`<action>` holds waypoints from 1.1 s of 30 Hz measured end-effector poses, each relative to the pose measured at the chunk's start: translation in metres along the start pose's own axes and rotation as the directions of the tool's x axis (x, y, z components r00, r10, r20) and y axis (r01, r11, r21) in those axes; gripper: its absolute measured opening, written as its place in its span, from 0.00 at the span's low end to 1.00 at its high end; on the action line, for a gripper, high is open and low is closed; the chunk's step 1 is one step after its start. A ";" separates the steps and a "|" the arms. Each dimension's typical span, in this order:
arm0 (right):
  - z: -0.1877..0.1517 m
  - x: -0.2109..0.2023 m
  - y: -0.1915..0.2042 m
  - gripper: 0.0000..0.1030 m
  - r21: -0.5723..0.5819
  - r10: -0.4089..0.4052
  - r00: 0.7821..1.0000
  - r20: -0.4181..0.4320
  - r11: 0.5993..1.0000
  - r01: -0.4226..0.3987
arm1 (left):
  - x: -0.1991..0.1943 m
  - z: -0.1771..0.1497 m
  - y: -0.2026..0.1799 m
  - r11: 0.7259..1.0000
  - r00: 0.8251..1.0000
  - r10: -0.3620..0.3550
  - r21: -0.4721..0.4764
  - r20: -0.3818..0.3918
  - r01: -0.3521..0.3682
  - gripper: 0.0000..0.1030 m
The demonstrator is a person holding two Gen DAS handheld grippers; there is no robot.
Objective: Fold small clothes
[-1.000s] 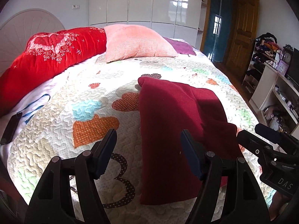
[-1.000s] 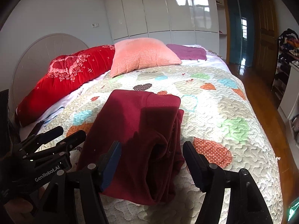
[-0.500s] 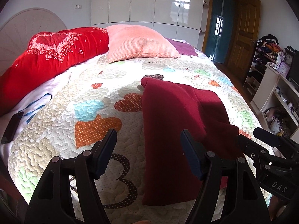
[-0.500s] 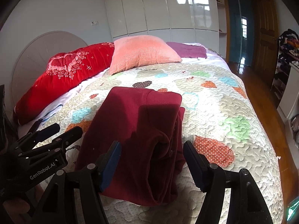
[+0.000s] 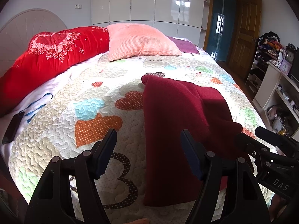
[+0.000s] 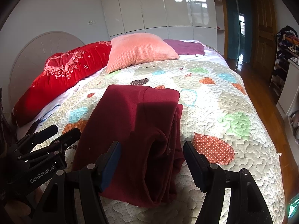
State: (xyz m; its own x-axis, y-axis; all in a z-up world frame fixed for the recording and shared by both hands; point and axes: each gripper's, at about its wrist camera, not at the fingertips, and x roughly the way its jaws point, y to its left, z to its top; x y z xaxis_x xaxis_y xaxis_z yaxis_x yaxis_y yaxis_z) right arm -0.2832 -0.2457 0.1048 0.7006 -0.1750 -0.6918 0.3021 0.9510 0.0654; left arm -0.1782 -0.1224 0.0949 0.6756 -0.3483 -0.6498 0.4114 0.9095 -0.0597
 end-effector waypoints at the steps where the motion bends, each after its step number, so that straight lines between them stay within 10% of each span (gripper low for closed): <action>1: 0.000 0.001 0.000 0.65 0.002 0.000 1.000 -0.002 1.000 0.000 | 0.001 0.000 0.000 1.000 1.000 0.001 -0.001 -0.001 -0.001 0.69; 33: -0.001 0.013 -0.001 0.65 -0.002 0.008 0.999 -0.038 1.000 -0.008 | 0.010 -0.003 -0.002 0.999 0.999 0.026 0.019 -0.022 -0.026 0.69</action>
State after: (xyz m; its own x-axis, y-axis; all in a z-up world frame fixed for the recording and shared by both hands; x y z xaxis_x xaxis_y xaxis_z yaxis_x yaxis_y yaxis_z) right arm -0.2746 -0.2483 0.0953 0.6780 -0.1579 -0.7180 0.2954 0.9528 0.0695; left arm -0.1743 -0.1268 0.0865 0.6727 -0.3196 -0.6673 0.4054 0.9137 -0.0289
